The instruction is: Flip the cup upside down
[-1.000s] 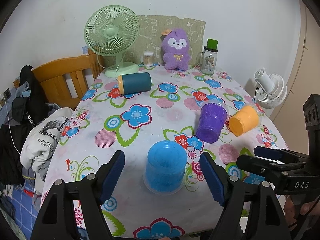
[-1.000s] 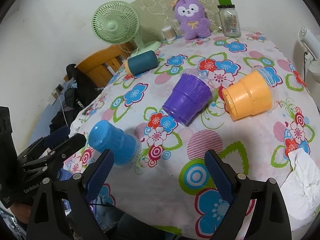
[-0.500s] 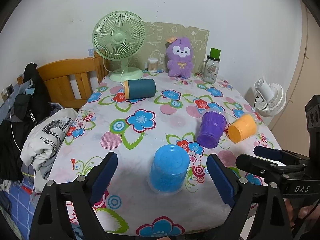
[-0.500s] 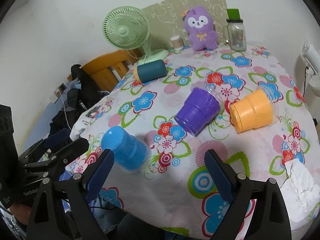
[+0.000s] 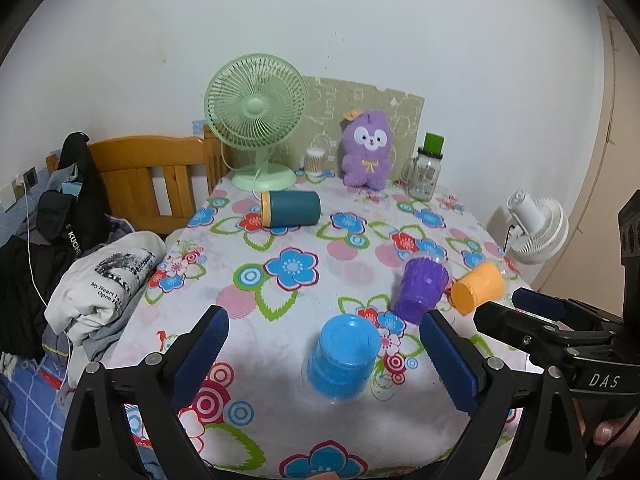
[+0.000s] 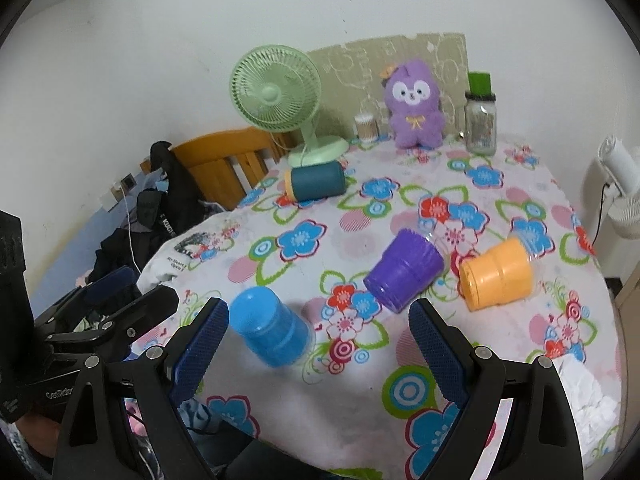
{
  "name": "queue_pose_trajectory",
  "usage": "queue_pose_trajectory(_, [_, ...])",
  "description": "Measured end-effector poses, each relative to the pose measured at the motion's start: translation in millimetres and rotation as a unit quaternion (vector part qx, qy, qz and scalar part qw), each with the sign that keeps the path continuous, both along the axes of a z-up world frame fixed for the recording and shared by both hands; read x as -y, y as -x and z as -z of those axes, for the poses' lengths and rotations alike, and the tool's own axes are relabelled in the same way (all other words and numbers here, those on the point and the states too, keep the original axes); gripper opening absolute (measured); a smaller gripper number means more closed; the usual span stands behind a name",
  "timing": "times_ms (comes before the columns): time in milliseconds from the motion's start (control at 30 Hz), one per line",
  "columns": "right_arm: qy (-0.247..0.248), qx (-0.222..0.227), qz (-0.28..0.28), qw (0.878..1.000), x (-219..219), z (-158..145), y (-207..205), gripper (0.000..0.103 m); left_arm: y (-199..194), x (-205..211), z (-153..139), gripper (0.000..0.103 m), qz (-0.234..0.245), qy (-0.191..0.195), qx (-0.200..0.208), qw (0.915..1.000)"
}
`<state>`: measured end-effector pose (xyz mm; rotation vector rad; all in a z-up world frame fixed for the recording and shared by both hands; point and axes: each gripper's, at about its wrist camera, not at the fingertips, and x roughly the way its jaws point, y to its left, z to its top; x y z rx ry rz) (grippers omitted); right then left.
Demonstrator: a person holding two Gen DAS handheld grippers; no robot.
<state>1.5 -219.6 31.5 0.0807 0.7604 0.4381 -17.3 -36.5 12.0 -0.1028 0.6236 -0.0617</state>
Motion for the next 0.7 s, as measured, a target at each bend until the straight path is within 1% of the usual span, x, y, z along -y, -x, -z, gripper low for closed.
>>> queue_pose_trajectory(367, [0.007,0.051,-0.012,0.999,-12.6,-30.2,15.2,0.093,15.5,-12.3,-21.6,0.098,-0.013,0.014,0.046,0.9988])
queue_pose_trajectory(700, [0.012,0.079,-0.026,0.996,-23.3,-46.7,26.0,0.093,25.5,-18.6,-32.9,0.099,-0.019,0.02,0.072,0.997])
